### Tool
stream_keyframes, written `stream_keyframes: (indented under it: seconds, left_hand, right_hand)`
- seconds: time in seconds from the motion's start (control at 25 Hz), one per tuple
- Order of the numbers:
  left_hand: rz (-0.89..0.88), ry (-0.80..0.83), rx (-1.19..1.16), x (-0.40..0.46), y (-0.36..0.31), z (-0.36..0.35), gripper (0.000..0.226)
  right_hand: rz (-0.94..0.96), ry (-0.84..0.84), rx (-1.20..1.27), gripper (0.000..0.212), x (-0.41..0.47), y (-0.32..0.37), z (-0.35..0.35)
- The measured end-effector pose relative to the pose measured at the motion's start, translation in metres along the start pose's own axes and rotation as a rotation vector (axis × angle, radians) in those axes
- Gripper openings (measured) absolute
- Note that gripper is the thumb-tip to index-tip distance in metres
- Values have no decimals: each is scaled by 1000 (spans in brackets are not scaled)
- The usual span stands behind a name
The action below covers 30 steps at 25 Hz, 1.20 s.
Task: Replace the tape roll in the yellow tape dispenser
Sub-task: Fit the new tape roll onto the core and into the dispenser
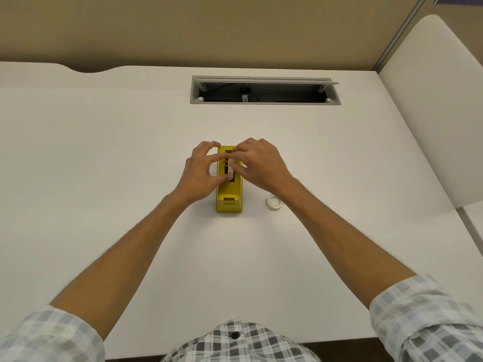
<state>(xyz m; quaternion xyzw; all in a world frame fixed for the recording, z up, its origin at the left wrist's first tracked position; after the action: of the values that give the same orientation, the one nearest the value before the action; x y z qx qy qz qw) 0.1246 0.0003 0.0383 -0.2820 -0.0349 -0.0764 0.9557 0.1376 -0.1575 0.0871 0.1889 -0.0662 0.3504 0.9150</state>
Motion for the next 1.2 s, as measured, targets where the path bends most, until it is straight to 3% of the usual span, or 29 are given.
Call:
stream_keyframes:
  seconds: [0.6, 1.2]
  left_hand:
    - [50, 25, -51, -1, -8, 3, 46]
    - [21, 22, -72, -5, -12, 6, 48]
  right_hand:
    - [-46, 56, -67, 28, 0, 1, -8]
    - [-104, -33, 120, 25, -7, -3, -6]
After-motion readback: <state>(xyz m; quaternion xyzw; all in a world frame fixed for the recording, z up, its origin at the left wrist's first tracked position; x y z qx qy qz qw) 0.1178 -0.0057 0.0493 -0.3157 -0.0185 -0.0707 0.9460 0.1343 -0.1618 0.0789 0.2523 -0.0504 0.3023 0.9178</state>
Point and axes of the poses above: each hand's wrist, its own x-axis towards the middle knuckle, its own z-axis out of the back of the hand, y = z × x, the point moved 3 cm from there along x, towards the middle knuckle, and after that the axes turned 10 degrees about x, right-handed, at the moved point
